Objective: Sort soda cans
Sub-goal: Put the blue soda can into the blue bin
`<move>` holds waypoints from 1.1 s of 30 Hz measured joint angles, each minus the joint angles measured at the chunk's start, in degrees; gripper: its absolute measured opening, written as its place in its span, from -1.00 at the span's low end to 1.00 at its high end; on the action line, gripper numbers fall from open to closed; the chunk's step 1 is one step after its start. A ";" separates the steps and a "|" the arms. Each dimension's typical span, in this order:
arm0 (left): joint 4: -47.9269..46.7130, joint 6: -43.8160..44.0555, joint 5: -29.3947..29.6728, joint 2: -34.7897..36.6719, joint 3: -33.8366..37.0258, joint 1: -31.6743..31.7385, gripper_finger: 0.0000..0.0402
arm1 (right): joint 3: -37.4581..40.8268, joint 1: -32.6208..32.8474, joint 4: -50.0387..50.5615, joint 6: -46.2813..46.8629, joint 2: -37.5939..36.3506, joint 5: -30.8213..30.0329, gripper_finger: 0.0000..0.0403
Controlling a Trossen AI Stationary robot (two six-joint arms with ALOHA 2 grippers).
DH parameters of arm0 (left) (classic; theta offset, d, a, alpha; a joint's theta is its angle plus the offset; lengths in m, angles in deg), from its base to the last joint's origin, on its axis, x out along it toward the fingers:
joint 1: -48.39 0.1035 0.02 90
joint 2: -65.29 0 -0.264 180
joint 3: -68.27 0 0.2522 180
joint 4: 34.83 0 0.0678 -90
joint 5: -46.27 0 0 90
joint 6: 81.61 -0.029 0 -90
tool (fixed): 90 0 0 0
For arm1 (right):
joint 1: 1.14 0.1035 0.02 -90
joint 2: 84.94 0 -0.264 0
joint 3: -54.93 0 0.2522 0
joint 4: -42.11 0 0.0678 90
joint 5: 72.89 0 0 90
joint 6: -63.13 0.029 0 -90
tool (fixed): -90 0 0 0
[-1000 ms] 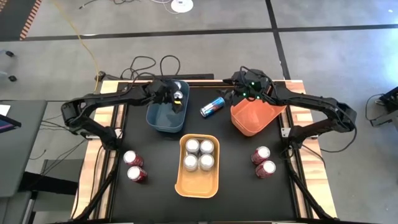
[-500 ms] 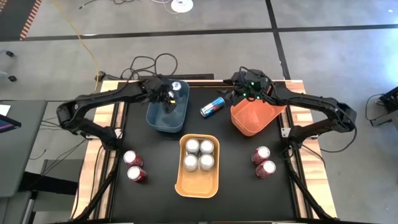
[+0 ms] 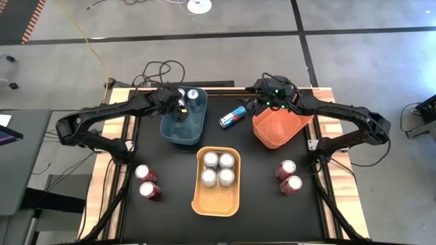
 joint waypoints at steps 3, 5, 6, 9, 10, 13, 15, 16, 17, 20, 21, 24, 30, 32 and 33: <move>1.62 0.92 -0.07 0.07 0.81 1.16 0.24 | 0.02 0.00 0.00 0.00 0.07 0.01 0.65; 2.34 1.17 -0.20 0.14 1.39 1.89 0.26 | 0.02 0.00 0.00 0.00 0.07 0.01 0.65; 2.73 1.29 -0.31 0.17 1.67 2.27 0.26 | 0.02 0.00 0.00 0.00 0.07 0.02 0.65; 3.12 1.83 -0.52 0.17 1.98 2.91 0.27 | 0.02 0.00 0.00 0.01 0.07 0.02 0.65; 3.13 1.84 -0.60 0.17 1.99 3.12 0.27 | 0.04 0.00 0.00 0.01 0.07 0.02 0.65; 3.59 2.11 -0.74 0.11 2.03 3.41 0.28 | 0.04 0.00 0.00 0.00 0.07 0.02 0.65; 3.70 2.57 -0.61 0.11 2.07 3.42 0.28 | 0.07 0.00 0.07 0.00 0.07 0.02 0.65; 3.85 2.60 -0.65 0.09 2.07 3.43 0.28 | 0.07 0.00 0.27 0.00 0.07 0.02 0.65; 3.99 2.45 -0.82 0.07 2.07 3.43 0.28 | 0.07 0.00 0.57 0.00 0.07 0.02 0.65; 4.07 1.73 -1.34 0.07 2.10 3.47 0.28 | 0.07 0.07 1.41 -0.03 0.09 0.04 0.65; 4.06 1.20 -1.49 0.07 2.10 3.47 0.28 | 0.07 0.07 1.51 -0.03 0.09 0.04 0.65; 4.06 1.11 -1.62 0.07 2.10 3.47 0.29 | 0.07 0.15 1.68 -0.02 0.09 0.04 0.65; 2.91 1.09 -2.21 0.07 2.10 3.47 0.29 | 0.07 0.90 3.19 -0.01 0.09 0.10 0.65; 2.11 1.12 -2.34 0.11 2.07 3.45 0.29 | 0.07 1.01 3.45 -0.02 0.09 0.10 0.65; 1.67 1.27 -2.38 0.13 2.05 3.45 0.29 | 0.07 1.01 3.48 -0.01 0.09 0.13 0.65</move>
